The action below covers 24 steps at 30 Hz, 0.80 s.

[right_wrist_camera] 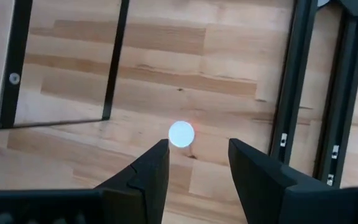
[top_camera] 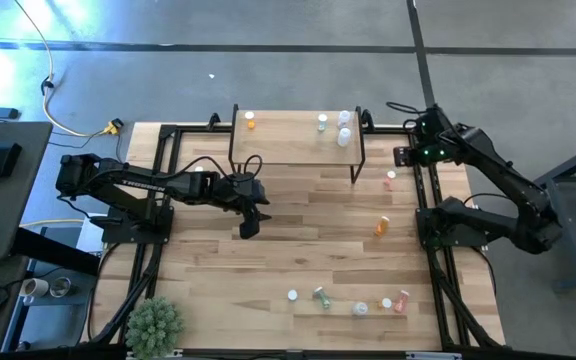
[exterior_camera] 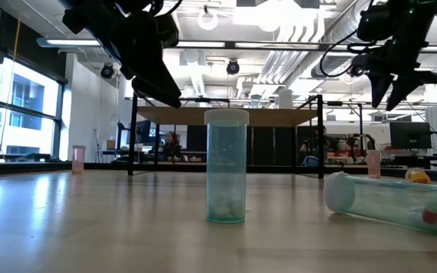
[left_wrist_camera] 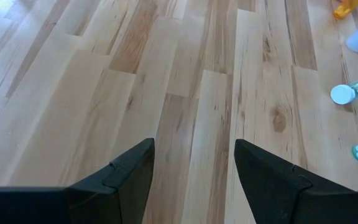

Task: Pick and place medicine bottles onto shelf by color
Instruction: Put the top right pink pill bottle on the shelf

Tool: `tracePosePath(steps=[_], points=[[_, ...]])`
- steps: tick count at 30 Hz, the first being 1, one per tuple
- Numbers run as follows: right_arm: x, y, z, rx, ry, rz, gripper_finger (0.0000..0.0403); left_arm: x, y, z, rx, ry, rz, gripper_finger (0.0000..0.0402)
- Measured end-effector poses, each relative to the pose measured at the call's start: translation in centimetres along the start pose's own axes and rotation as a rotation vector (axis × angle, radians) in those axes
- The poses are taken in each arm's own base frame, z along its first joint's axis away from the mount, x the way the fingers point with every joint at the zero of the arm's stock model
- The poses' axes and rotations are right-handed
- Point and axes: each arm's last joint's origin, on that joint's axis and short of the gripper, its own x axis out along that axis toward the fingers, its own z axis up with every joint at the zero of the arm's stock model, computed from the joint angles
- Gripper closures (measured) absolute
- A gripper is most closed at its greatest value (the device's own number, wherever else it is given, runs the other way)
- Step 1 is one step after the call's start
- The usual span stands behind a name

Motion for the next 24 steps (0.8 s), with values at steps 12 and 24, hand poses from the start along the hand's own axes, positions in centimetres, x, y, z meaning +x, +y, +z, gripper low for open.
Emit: tracePosePath(steps=[12, 24], points=[[0.01, 0.08, 0.03, 0.036, 0.003, 0.018, 0.0212, 0.00, 0.04, -0.22, 0.034, 0.023, 0.003, 0.0190], [0.93, 0.48, 0.37, 0.113, 0.047, -0.004, 0.0196, 0.00, 0.03, -0.22, 0.035, 0.023, 0.003, 0.0190]])
